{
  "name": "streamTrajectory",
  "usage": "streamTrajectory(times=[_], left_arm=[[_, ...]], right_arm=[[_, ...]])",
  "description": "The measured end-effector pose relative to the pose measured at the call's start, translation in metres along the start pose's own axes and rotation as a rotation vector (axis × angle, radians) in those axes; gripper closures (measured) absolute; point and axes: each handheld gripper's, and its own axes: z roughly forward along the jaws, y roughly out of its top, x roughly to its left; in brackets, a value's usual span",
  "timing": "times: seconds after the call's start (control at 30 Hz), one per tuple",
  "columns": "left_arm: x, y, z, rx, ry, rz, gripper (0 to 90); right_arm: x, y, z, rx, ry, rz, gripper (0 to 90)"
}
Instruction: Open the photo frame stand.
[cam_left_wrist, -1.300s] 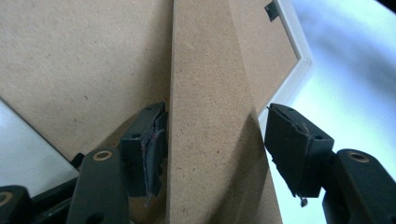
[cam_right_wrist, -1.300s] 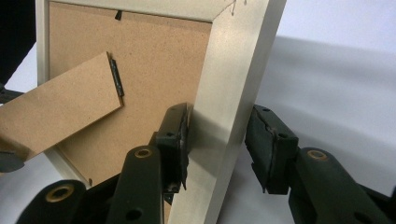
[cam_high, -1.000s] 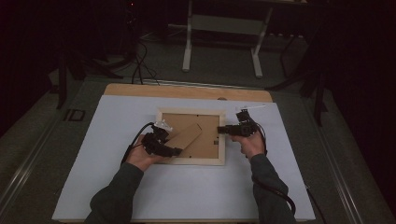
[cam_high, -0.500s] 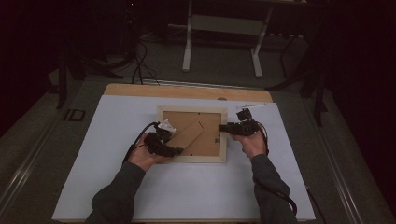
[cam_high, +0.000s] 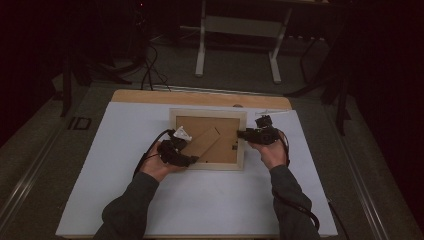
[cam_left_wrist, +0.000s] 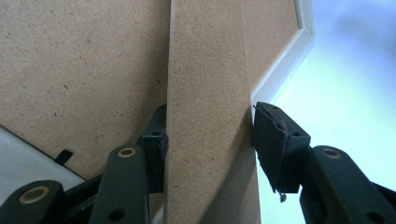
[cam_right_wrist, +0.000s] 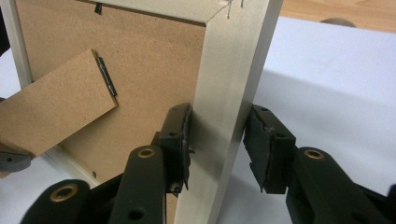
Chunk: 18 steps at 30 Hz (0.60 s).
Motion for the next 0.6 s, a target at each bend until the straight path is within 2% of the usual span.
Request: streamTrajectory(times=[0.33, 0.6], left_arm=[[0.0, 0.007, 0.002, -0.011, 0.03, -0.008, 52.6], [-0.001, 0.011, 0.005, -0.011, 0.055, 0.002, 52.6]], right_arm=[[0.005, 0.005, -0.007, -0.043, -0.045, -0.035, 61.1], [0.005, 0.006, -0.011, -0.064, -0.068, -0.052, 61.1]])
